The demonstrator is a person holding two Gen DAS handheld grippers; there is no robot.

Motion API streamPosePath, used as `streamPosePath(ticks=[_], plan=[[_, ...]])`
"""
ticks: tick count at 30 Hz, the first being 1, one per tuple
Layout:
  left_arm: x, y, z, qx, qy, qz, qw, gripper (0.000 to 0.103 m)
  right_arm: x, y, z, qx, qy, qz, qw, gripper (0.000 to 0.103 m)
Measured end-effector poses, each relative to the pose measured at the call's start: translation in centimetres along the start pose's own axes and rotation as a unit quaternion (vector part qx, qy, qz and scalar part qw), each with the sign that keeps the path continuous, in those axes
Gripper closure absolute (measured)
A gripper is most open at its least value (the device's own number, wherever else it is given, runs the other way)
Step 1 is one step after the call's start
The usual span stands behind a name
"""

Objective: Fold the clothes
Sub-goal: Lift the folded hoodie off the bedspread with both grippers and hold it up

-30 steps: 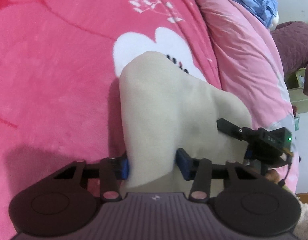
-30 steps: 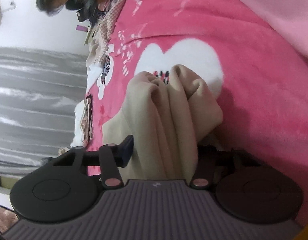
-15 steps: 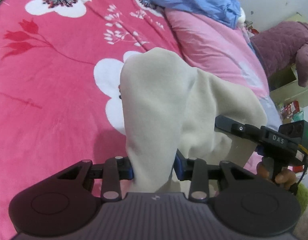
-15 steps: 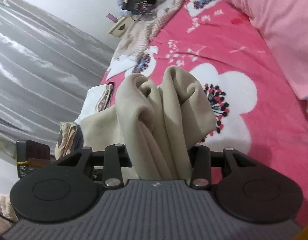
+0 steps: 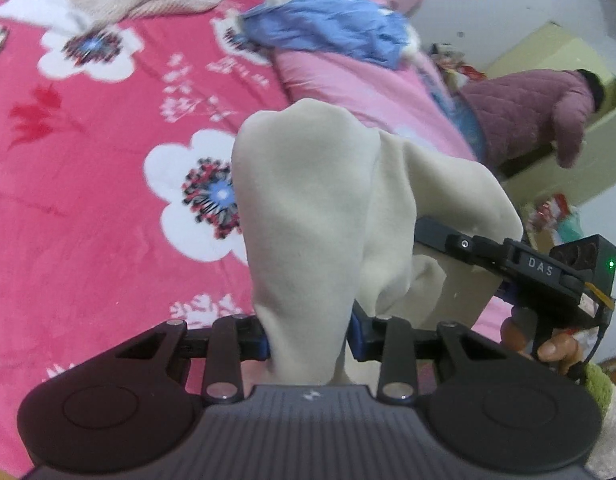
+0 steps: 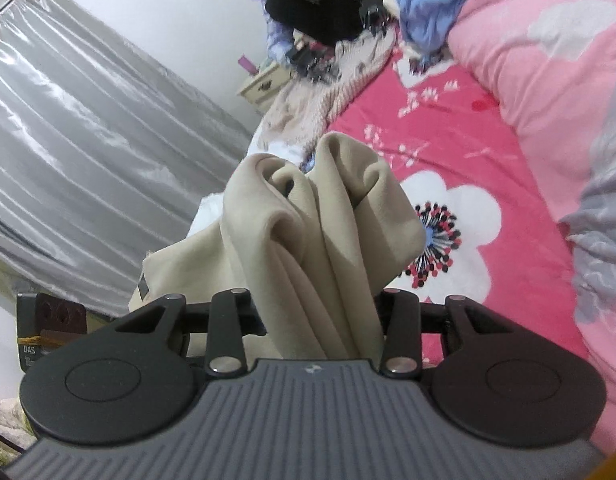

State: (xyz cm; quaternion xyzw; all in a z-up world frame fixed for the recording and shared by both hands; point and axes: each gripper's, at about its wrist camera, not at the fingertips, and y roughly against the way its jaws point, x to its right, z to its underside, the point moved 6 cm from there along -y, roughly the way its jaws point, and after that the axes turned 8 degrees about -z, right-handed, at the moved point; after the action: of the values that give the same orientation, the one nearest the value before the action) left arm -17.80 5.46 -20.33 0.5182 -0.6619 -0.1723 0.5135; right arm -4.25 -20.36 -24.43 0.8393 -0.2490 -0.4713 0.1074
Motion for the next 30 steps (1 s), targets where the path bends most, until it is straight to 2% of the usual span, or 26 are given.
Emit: streamPosePath(ticks=[8, 15, 24, 30], plan=[[3.6, 6.7, 1.3, 0.068, -0.065, 0.048, 0.9944, 0.068, -6.8, 5.7, 0.3, 0.069, 0.052, 0.027, 0.996, 0.067], [4.9, 12.6, 2.5, 0.097, -0.091, 0.088, 0.9872, 0.068, -13.3, 9.5, 1.8, 0.119, 0.099, 0.052, 0.987, 0.067], [3.3, 17.9, 2.8, 0.114, -0.117, 0.114, 0.9799, 0.068, -19.2, 10.4, 3.6, 0.17, 0.114, 0.07, 0.976, 0.067], [0.5, 19.5, 2.8, 0.115, -0.109, 0.108, 0.9815, 0.068, -21.1, 8.6, 4.4, 0.169, 0.107, 0.075, 0.977, 0.067]])
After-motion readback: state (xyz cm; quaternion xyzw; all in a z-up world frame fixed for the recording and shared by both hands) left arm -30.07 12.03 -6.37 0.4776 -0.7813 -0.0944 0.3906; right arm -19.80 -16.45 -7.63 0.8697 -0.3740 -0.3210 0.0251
